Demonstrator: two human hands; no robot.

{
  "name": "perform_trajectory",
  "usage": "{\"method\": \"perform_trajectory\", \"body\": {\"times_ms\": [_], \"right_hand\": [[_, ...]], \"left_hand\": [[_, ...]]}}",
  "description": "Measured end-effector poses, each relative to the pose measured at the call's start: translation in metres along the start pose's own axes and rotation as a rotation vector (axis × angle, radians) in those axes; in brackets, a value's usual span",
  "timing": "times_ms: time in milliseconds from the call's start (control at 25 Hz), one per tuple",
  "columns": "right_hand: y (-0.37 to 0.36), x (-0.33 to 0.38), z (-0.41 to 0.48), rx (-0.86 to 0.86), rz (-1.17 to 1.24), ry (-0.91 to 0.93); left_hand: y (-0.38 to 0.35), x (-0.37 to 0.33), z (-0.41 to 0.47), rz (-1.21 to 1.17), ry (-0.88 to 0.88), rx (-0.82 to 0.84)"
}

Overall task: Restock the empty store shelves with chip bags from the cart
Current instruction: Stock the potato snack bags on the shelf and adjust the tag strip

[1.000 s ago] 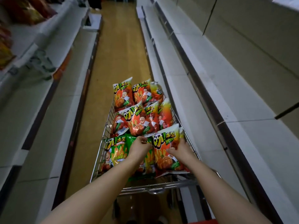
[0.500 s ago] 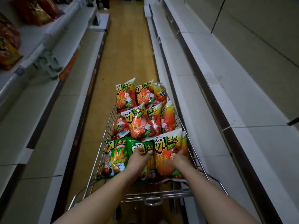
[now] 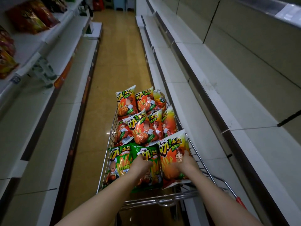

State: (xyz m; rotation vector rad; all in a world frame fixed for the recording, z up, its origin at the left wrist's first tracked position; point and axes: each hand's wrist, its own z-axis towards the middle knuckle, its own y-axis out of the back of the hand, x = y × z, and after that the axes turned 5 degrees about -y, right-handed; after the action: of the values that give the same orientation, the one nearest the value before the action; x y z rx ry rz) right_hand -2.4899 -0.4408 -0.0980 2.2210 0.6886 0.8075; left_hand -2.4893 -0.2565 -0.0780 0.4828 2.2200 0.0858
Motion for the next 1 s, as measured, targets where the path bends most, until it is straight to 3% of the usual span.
{"method": "perform_trajectory", "body": {"times_ms": [280,480,640,800,1000], "right_hand": [[0.058,0.011,-0.050,-0.189,-0.111,0.008],[0.119,0.019,-0.104,-0.299,0.152,0.138],[0.178,0.027,-0.161,-0.468,0.370,0.314],[0.233,0.014,-0.223,-0.636,0.448,0.427],[0.309,-0.032,-0.308,-0.865,0.318,0.381]], "left_hand": [[-0.008,-0.034,-0.014,0.020,-0.158,0.188],[-0.028,-0.074,-0.042,-0.067,-0.256,0.359],[-0.034,-0.140,-0.088,-0.309,-0.507,0.403],[-0.045,-0.208,-0.143,-0.403,-0.734,0.482],[-0.091,-0.270,-0.232,-0.426,-0.881,0.679]]}}
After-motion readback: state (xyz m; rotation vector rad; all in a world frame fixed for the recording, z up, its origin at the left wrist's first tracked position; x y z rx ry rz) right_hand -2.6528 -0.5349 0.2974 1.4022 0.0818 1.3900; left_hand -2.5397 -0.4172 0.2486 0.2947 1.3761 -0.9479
